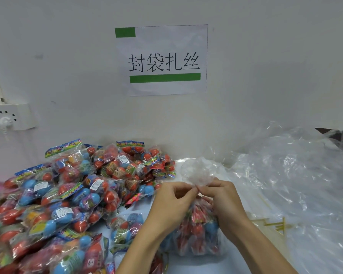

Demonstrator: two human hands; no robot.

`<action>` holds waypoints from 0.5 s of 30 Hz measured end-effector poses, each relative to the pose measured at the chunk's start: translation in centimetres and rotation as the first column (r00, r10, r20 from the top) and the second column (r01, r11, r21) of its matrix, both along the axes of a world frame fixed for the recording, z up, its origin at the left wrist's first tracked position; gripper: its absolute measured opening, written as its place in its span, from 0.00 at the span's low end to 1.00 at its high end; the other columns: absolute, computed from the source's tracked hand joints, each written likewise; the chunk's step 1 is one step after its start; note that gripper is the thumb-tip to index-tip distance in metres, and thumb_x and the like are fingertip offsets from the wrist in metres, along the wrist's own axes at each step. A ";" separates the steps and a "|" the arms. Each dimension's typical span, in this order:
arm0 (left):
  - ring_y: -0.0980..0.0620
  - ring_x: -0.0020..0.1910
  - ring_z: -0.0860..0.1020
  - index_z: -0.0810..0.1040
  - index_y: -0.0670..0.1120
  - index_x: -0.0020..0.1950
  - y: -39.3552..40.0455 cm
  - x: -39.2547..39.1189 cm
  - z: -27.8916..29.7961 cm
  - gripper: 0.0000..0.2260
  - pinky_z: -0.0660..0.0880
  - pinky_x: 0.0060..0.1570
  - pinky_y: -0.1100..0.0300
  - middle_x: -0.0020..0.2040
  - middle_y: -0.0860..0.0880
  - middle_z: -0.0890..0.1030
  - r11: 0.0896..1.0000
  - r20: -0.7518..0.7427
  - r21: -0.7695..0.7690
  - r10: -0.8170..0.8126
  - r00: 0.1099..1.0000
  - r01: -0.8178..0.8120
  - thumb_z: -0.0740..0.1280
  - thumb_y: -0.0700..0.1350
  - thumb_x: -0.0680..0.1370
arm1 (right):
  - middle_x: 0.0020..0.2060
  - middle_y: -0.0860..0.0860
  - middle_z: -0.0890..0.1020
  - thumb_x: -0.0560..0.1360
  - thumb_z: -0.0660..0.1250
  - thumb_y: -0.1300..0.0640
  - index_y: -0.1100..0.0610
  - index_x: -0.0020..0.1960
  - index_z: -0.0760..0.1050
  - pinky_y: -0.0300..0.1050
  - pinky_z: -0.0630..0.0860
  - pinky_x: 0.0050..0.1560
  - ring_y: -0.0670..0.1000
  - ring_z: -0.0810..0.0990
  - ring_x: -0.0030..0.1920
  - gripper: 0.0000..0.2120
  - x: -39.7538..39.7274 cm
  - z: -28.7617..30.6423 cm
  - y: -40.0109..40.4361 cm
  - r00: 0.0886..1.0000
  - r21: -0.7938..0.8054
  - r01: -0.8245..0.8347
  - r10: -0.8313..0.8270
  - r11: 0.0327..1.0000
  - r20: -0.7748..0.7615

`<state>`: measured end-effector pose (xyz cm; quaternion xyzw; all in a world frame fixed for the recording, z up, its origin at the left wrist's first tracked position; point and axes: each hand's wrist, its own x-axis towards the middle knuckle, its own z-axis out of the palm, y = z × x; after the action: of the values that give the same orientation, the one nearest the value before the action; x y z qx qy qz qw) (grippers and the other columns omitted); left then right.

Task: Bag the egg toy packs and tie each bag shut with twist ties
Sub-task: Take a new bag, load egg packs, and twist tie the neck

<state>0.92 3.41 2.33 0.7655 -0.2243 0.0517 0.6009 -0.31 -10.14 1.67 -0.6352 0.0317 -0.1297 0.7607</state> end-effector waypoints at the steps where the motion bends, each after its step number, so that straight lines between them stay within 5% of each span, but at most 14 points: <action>1: 0.54 0.43 0.85 0.85 0.50 0.42 0.0 0.0 0.0 0.10 0.77 0.44 0.64 0.40 0.50 0.87 1.000 -0.006 -0.006 -0.006 1.000 0.006 0.68 0.39 0.80 | 0.39 0.61 0.80 0.72 0.68 0.72 0.71 0.36 0.77 0.50 0.81 0.43 0.59 0.83 0.42 0.06 -0.1 0.2 0.0 0.999 -0.011 -0.030 0.030 0.999 -0.013; 3: 0.52 0.43 0.85 0.85 0.49 0.42 0.0 0.0 -0.1 0.09 0.78 0.44 0.64 0.40 0.48 0.87 1.000 -0.030 -0.016 -0.021 0.999 0.020 0.68 0.39 0.80 | 0.36 0.57 0.83 0.74 0.68 0.68 0.63 0.34 0.82 0.42 0.79 0.39 0.52 0.85 0.39 0.11 -0.5 0.8 -0.4 0.992 -0.064 -0.118 0.114 0.991 -0.056; 5: 0.48 0.44 0.85 0.83 0.46 0.42 -0.1 0.1 -0.3 0.08 0.78 0.43 0.61 0.41 0.46 0.86 1.000 -0.047 -0.010 -0.017 0.999 0.016 0.68 0.40 0.80 | 0.37 0.50 0.85 0.74 0.69 0.60 0.54 0.32 0.84 0.43 0.74 0.47 0.46 0.85 0.41 0.12 -1.0 1.7 -1.3 0.974 -0.212 -0.216 0.194 0.953 -0.119; 8: 0.46 0.45 0.84 0.82 0.40 0.44 -0.2 0.1 -0.4 0.06 0.78 0.47 0.55 0.41 0.45 0.86 0.999 -0.046 -0.003 0.041 0.998 -0.041 0.67 0.40 0.80 | 0.45 0.44 0.87 0.72 0.72 0.47 0.47 0.43 0.87 0.44 0.72 0.53 0.44 0.85 0.48 0.07 -2.2 3.1 -4.0 0.954 -0.434 -0.281 0.198 0.856 -0.226; 11: 0.52 0.41 0.82 0.80 0.38 0.43 -0.1 0.1 -0.5 0.07 0.77 0.45 0.60 0.40 0.44 0.85 0.994 -0.012 -0.017 0.110 0.994 -0.110 0.67 0.39 0.80 | 0.39 0.47 0.86 0.76 0.70 0.51 0.47 0.43 0.87 0.36 0.75 0.41 0.43 0.83 0.37 0.07 -3.1 3.5 -6.4 0.963 -0.651 -0.208 0.037 0.730 -0.267; 15: 0.49 0.40 0.81 0.80 0.37 0.42 -0.3 0.2 -0.6 0.08 0.77 0.47 0.53 0.41 0.41 0.84 0.990 0.014 -0.016 0.138 0.990 -0.138 0.67 0.39 0.79 | 0.36 0.47 0.83 0.75 0.68 0.59 0.48 0.40 0.85 0.32 0.70 0.26 0.43 0.77 0.29 0.10 -3.3 3.3 -8.1 0.951 -0.826 -0.162 -0.139 0.540 -0.278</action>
<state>1.10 3.15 1.76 0.7742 -0.1749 0.1006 0.5999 -3.66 -18.26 4.92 -0.9338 0.0803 -0.0222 0.3481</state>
